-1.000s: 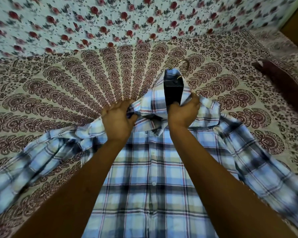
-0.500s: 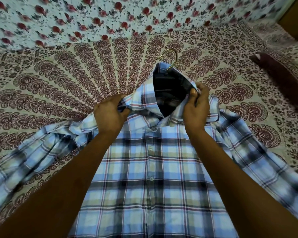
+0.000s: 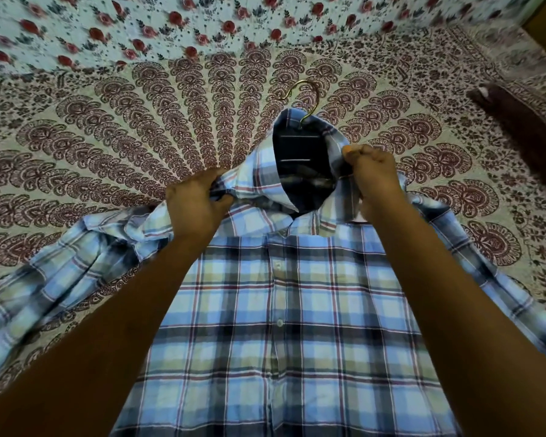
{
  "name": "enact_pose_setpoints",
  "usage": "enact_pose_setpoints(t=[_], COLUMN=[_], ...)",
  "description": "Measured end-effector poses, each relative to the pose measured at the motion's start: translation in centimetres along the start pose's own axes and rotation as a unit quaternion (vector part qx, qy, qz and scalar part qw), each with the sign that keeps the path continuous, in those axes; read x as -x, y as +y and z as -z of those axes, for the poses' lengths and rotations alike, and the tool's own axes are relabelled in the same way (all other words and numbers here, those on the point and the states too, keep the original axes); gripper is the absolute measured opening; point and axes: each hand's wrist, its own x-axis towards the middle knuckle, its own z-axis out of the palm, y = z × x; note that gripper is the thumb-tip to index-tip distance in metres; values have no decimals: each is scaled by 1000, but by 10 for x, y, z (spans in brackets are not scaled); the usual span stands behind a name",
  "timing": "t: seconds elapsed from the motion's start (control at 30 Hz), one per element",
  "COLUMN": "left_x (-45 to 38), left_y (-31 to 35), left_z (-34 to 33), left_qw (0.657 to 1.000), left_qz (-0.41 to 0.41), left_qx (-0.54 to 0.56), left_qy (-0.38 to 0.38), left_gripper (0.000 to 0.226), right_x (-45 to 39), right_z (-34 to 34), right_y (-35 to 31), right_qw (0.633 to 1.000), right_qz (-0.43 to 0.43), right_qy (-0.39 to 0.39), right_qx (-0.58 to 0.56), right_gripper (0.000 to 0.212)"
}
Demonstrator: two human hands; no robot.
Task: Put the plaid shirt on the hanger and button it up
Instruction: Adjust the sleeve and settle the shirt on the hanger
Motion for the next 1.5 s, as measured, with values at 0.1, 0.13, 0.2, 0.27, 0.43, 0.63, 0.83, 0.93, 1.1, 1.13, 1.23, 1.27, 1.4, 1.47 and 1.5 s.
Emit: enact_pose_setpoints(t=[0.1, 0.13, 0.2, 0.27, 0.43, 0.63, 0.83, 0.93, 1.1, 1.13, 1.23, 1.27, 1.4, 1.47, 1.5], left_x=[-1, -1, -2, -2, -3, -3, 0, 1, 3, 3, 3, 2, 2, 3, 4], left_y=[0, 0, 1, 2, 1, -4, -8, -6, -12, -12, -14, -16, -18, -14, -12], left_z=[1, 1, 1, 2, 2, 2, 5, 5, 6, 6, 5, 4, 6, 8, 8], left_qw=[1000, 1000, 1000, 999, 998, 997, 993, 994, 992, 993, 993, 992, 990, 989, 988], left_qz=[5, 10, 22, 33, 45, 30, 20, 4, -3, -13, -35, -35, -34, -47, -54], left_qx=[8, 11, 17, 24, 43, 57, 108, 106, 120, 116, 104, 106, 118, 125, 127], left_qy=[-2, -3, -7, -10, -21, -34, -45, -39, -35, -36, -48, -55, -65, -68, -70], left_gripper=[48, 47, 47, 50, 46, 50, 47, 46, 46, 46, 46, 49, 53, 53, 54], right_x=[-4, -4, 1, 11, 30, 26, 12, -1, -20, -22, -27, -29, -30, -31, -31], right_z=[3, 4, 4, 2, -1, 5, 5, -5, -4, -3, -6, -8, -8, -8, -7], right_y=[3, 7, 16, 28, 53, 57, 35, 15, -8, -12, -19, -21, -34, -43, -46], right_qw=[991, 986, 986, 997, 993, 998, 963, 947, 950, 945, 933, 930, 937, 945, 948], right_qz=[-109, -132, -114, -12, 99, 46, 216, 250, 211, 211, 202, 202, 153, 71, 16], right_qy=[-46, -60, -59, -42, -46, -36, 21, -43, -126, -145, -165, -161, -150, -160, -170], right_qx=[-66, -86, -105, -70, 38, 23, 158, 195, 193, 203, 246, 260, 277, 277, 267], right_gripper=[16, 16, 16, 10, 22, 40, 28, 33, 22, 19, 16, 19, 27, 28, 29])
